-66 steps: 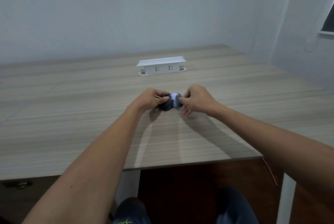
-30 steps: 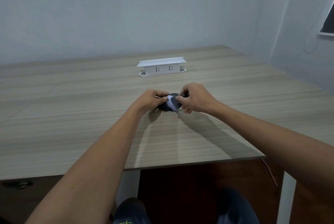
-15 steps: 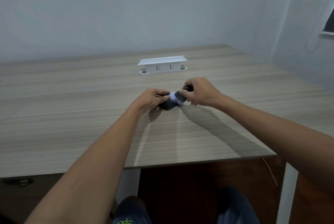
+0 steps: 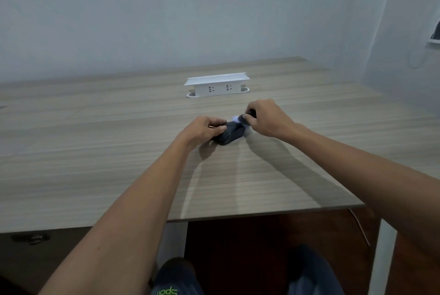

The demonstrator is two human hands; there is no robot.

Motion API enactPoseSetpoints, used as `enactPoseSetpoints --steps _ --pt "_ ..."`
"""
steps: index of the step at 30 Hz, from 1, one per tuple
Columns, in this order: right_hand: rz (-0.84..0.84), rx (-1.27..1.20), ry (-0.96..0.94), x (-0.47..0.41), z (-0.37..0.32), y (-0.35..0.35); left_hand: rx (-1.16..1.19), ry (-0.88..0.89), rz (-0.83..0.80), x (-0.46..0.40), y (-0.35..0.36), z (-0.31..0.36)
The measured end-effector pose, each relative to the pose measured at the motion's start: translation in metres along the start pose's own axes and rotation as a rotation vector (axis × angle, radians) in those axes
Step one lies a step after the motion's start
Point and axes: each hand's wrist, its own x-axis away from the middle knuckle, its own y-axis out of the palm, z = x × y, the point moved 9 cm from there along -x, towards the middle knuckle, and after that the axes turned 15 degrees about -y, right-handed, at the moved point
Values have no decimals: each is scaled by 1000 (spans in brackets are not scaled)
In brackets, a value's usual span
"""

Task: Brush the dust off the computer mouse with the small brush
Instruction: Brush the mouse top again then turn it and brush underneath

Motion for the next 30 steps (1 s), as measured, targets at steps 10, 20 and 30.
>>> enactPoseSetpoints --steps 10,20,30 --pt "-64 5 48 -4 2 -3 3 -12 13 2 -2 1" --pt "-38 -40 43 10 -8 1 31 -9 41 5 -1 3" --pt "-29 -151 85 16 -7 3 -1 -6 89 11 -4 3"
